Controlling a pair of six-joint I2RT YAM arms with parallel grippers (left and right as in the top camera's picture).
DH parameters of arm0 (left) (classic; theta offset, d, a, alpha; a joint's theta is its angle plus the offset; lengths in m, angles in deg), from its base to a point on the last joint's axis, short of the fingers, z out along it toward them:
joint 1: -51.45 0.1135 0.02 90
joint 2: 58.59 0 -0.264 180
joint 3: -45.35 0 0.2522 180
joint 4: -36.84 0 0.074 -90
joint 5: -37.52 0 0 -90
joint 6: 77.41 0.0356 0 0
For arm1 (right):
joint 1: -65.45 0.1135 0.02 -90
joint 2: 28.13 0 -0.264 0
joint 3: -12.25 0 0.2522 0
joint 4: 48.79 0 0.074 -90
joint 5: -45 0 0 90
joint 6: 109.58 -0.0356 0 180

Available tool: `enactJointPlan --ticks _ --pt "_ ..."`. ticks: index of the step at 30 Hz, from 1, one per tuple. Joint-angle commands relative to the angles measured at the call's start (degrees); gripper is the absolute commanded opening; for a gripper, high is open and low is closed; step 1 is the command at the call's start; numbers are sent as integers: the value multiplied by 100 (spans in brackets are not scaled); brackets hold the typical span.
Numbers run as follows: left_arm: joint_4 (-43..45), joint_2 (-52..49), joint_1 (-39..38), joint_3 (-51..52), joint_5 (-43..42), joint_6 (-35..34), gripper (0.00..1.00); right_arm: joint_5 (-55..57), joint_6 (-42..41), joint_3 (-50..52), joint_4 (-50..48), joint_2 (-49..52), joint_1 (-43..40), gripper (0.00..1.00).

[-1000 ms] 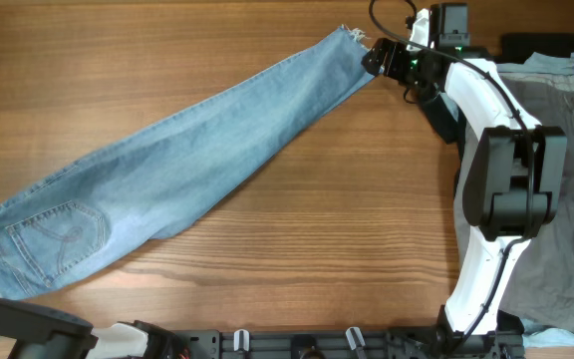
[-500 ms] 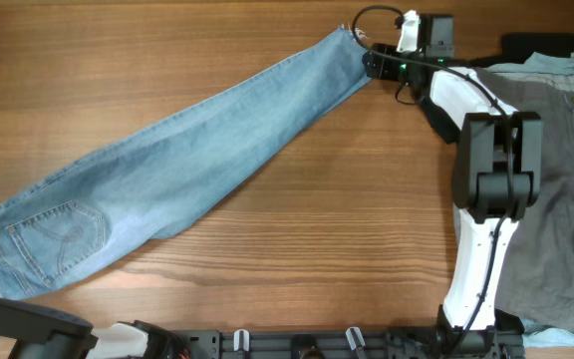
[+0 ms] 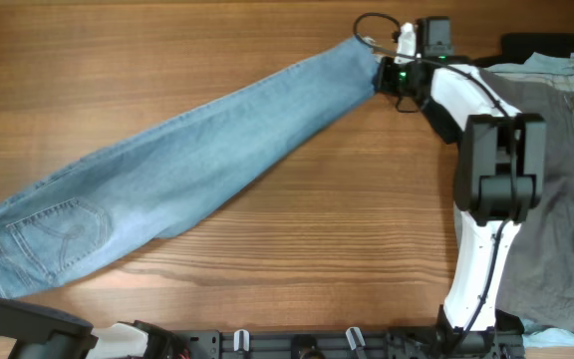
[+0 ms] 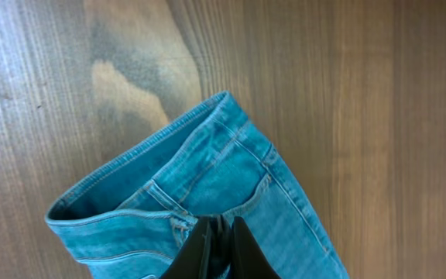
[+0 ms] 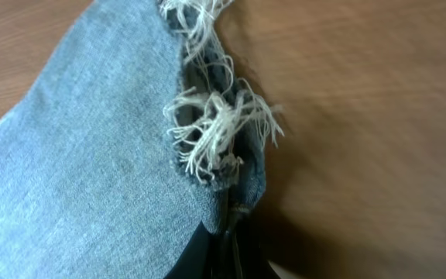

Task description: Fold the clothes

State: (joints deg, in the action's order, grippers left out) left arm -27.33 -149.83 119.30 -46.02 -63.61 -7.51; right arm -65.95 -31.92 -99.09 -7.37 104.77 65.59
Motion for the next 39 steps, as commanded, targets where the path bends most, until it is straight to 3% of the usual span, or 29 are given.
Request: enactJointPlan --ticks 1,5,9,11,13,15,17,18,19,20,23,27,28,29,30,34,36,39 --pt "162 -28 11 -111 24 -7 9 404 197 46 278 -485 -348 4" --pt "190 -31 11 -111 26 -7 15 402 184 46 326 -564 -343 4" --pt "326 -101 11 -111 20 31 63 407 188 46 334 -564 -334 4" --pt "328 -105 11 -111 -229 33 60 404 188 46 354 -564 -332 4" --pt "278 -103 -13 -111 -1303 129 50 407 188 46 439 -564 -332 4" --pt "-4 -103 -205 -111 -2105 787 41 407 188 46 518 -564 -332 4" --pt "-481 -114 -662 -66 -1976 1257 32 407 188 46 634 -564 -332 4" --pt "-649 -116 -1025 59 -1694 1412 19 407 188 46 726 -564 -334 4" --pt "-704 -129 -1486 313 -1139 1399 8 409 188 46 855 -564 -334 4" --pt "-645 -149 -1845 616 -614 1244 4 446 188 46 1003 -564 -334 4" --pt "-120 -179 -2323 1521 520 365 4 527 179 46 1827 -564 -345 4" --pt "1014 -188 -2096 2653 1679 -282 4 1261 -328 46 3541 -564 -356 4" --pt "1193 -188 -1958 2702 1910 -341 4 1453 -328 46 3829 -564 -354 23" --pt "1340 -188 -1849 2699 1915 -358 4 1626 -328 46 3945 -573 -356 37" --pt "1558 -188 -1720 2697 1829 -424 4 1919 -332 44 4015 -621 -361 41" --pt "2243 -188 -1534 2605 1403 -262 7 2216 -455 28 3853 -1283 -372 47" --pt "2251 -188 -1539 2452 933 -133 10 1764 35 28 3560 -1698 -350 47" --pt "1875 -186 -1539 1915 26 35 11 197 1029 28 3099 -2387 -181 52"
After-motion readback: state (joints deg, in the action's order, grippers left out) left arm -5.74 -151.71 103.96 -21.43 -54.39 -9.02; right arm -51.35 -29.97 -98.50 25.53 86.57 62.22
